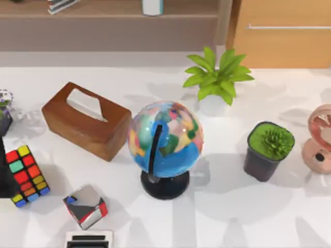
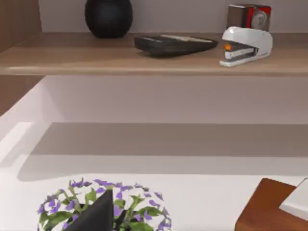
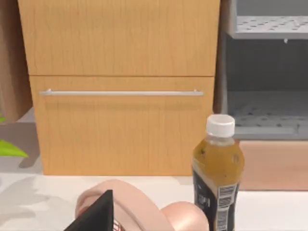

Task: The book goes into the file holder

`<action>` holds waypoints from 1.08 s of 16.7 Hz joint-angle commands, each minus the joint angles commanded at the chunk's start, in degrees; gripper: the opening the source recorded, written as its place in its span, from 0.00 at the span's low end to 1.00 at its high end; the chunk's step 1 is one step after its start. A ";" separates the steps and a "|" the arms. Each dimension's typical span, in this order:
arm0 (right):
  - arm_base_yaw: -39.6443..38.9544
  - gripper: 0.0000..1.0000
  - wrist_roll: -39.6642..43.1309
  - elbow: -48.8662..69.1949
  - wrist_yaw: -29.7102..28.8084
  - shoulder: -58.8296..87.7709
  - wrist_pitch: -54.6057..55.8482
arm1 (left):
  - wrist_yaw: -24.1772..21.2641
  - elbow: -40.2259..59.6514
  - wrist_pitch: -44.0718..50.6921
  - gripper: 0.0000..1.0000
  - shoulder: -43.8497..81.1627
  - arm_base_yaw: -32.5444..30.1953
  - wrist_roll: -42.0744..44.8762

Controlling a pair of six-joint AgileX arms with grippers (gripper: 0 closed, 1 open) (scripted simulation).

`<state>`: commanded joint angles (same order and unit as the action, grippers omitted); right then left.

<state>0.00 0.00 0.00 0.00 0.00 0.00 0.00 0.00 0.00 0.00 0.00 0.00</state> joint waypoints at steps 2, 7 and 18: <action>0.00 1.00 0.00 0.00 0.00 0.00 0.00 | 0.00 0.00 0.00 1.00 0.00 0.00 0.00; -6.61 1.00 0.25 7.45 -5.73 8.67 2.12 | 0.00 0.00 0.00 1.00 0.00 0.00 0.00; -34.29 1.00 1.03 53.91 -31.64 74.71 15.43 | 0.00 0.00 0.00 1.00 0.00 0.00 0.00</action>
<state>-34.29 1.03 53.91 -31.64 74.71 15.43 0.00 0.00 0.00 0.00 0.00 0.00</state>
